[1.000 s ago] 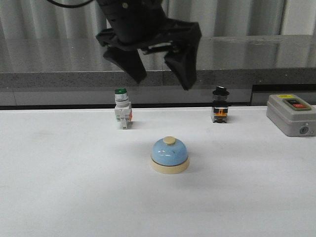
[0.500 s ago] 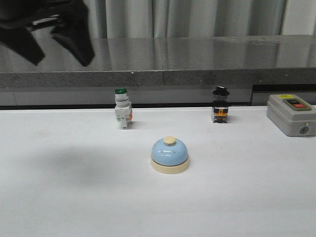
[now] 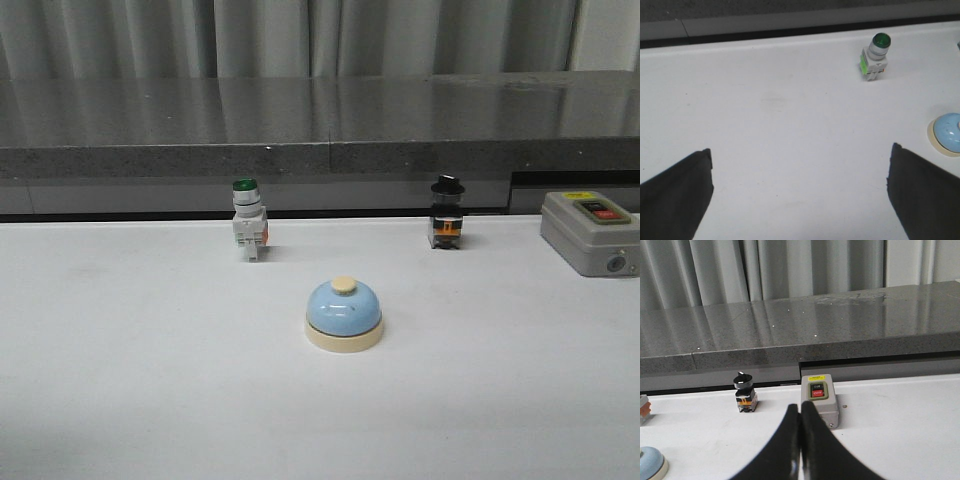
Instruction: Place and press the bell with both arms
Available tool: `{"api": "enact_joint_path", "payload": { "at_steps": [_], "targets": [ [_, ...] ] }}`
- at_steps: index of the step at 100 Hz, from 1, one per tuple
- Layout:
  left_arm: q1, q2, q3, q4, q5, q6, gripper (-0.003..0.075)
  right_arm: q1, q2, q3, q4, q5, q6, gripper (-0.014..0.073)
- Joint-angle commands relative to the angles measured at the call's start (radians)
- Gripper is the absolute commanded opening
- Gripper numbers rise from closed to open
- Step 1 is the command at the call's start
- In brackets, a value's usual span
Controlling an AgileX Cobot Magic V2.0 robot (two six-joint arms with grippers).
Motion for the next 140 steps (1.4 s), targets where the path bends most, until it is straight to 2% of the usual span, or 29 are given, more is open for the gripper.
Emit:
{"api": "enact_joint_path", "payload": {
  "at_steps": [1,32,56,63,70,77,107,140],
  "targets": [
    [0.003,-0.113,0.024,-0.017,-0.081,-0.01,0.0671,-0.005,-0.017,-0.014,-0.003,-0.078,-0.003,-0.006],
    [0.003,-0.444,0.164,-0.017,-0.07,-0.01,0.0671,-0.005,-0.017,-0.014,-0.003,-0.078,-0.003,-0.006],
    [0.003,-0.53,0.187,-0.017,-0.072,-0.01,0.067,-0.005,-0.017,-0.014,-0.003,-0.078,-0.003,-0.006],
    [0.003,-0.53,0.187,-0.017,-0.072,-0.01,0.0649,-0.005,-0.017,-0.014,-0.003,-0.078,-0.003,-0.006],
    [0.003,-0.53,0.187,-0.017,-0.074,-0.01,0.0592,-0.005,-0.017,-0.014,-0.003,-0.078,-0.003,-0.006],
    [0.003,-0.53,0.187,-0.017,-0.074,-0.01,0.0504,-0.005,-0.017,-0.014,-0.003,-0.078,-0.003,-0.006],
    [0.003,-0.53,0.187,-0.017,-0.074,-0.01,-0.0021,-0.005,-0.017,-0.014,-0.003,-0.078,-0.003,-0.006],
    [0.003,-0.53,0.187,-0.017,-0.074,-0.01,-0.002,-0.005,-0.017,-0.014,-0.003,-0.078,-0.003,-0.006]
  ]
}}
